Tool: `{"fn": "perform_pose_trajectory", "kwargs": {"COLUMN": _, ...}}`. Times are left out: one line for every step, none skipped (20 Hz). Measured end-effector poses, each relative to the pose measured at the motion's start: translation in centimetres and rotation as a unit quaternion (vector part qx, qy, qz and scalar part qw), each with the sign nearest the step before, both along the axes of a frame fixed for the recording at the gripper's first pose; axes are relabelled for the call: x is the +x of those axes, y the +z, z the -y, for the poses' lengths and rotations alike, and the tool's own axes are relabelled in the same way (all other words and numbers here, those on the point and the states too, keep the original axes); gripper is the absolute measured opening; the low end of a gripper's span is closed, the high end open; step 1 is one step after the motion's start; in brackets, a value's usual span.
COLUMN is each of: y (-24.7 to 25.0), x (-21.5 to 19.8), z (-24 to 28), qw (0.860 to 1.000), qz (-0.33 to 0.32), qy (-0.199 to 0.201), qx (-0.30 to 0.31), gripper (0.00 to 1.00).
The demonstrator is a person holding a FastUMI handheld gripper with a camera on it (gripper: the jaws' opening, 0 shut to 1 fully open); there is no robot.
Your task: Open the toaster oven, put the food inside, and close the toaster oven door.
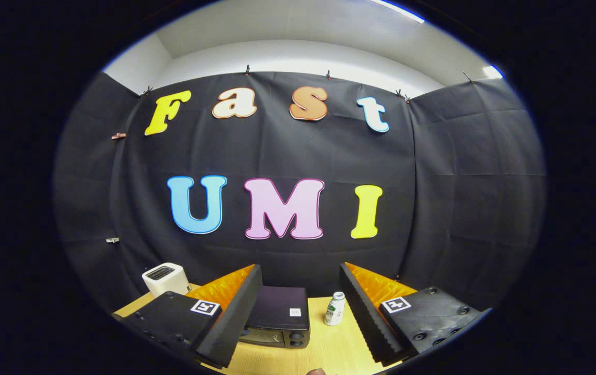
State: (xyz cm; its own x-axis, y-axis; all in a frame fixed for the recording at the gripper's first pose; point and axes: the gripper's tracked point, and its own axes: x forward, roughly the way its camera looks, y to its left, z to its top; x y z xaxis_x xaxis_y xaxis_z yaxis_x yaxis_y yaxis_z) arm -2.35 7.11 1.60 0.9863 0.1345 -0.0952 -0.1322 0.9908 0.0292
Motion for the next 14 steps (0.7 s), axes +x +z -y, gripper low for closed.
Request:
{"fn": "perform_pose_trajectory", "kwargs": {"y": 0.3, "x": 0.0, "z": 0.5, "qw": 1.000, "qz": 0.003, "qy": -0.003, "qx": -0.003, "gripper": 0.97}}
{"fn": "perform_pose_trajectory", "kwargs": {"y": 0.6, "x": 0.2, "z": 1.0, "qw": 1.000, "qz": 0.006, "qy": -0.005, "qx": -0.005, "gripper": 0.97}}
{"fn": "perform_pose_trajectory", "kwargs": {"y": 0.6, "x": 0.2, "z": 1.3, "qw": 1.000, "qz": 0.006, "qy": -0.006, "qx": -0.006, "gripper": 0.97}}
{"fn": "perform_pose_trajectory", "kwargs": {"y": 0.6, "x": 0.2, "z": 1.5, "qw": 1.000, "qz": 0.005, "qy": -0.007, "qx": -0.005, "gripper": 0.96}}
{"fn": "perform_pose_trajectory", "kwargs": {"y": 0.5, "x": 0.1, "z": 1.6, "qw": 1.000, "qz": 0.002, "qy": -0.007, "qx": -0.002, "gripper": 0.96}}
{"fn": "perform_pose_trajectory", "kwargs": {"y": 0.4, "x": 0.2, "z": 1.8, "qw": 1.000, "qz": -0.001, "qy": -0.008, "qx": 0.001, "gripper": 0.97}}
{"fn": "perform_pose_trajectory", "kwargs": {"y": 0.3, "x": 0.3, "z": 1.9, "qw": 1.000, "qz": -0.003, "qy": -0.008, "qx": 0.003, "gripper": 0.97}}
{"fn": "perform_pose_trajectory", "kwargs": {"y": 0.4, "x": 0.5, "z": 2.2, "qw": 1.000, "qz": -0.004, "qy": -0.010, "qx": 0.003, "gripper": 0.97}}
{"fn": "perform_pose_trajectory", "kwargs": {"y": 0.4, "x": 0.5, "z": 2.5, "qw": 1.000, "qz": -0.004, "qy": -0.013, "qx": 0.002, "gripper": 0.97}}
{"fn": "perform_pose_trajectory", "kwargs": {"y": 0.4, "x": 0.6, "z": 2.8, "qw": 1.000, "qz": -0.004, "qy": -0.014, "qx": 0.002, "gripper": 0.97}}
{"fn": "perform_pose_trajectory", "kwargs": {"y": 0.4, "x": 0.5, "z": 2.9, "qw": 1.000, "qz": -0.005, "qy": -0.016, "qx": 0.001, "gripper": 0.97}}
{"fn": "perform_pose_trajectory", "kwargs": {"y": 0.1, "x": 0.6, "z": 3.1, "qw": 1.000, "qz": -0.007, "qy": -0.017, "qx": 0.001, "gripper": 0.96}}
{"fn": "perform_pose_trajectory", "kwargs": {"y": -0.1, "x": 0.5, "z": 3.2, "qw": 1.000, "qz": -0.009, "qy": -0.018, "qx": 0.000, "gripper": 0.97}}
{"fn": "perform_pose_trajectory", "kwargs": {"y": -0.1, "x": 0.5, "z": 3.4, "qw": 1.000, "qz": -0.011, "qy": -0.019, "qx": -0.001, "gripper": 0.97}}
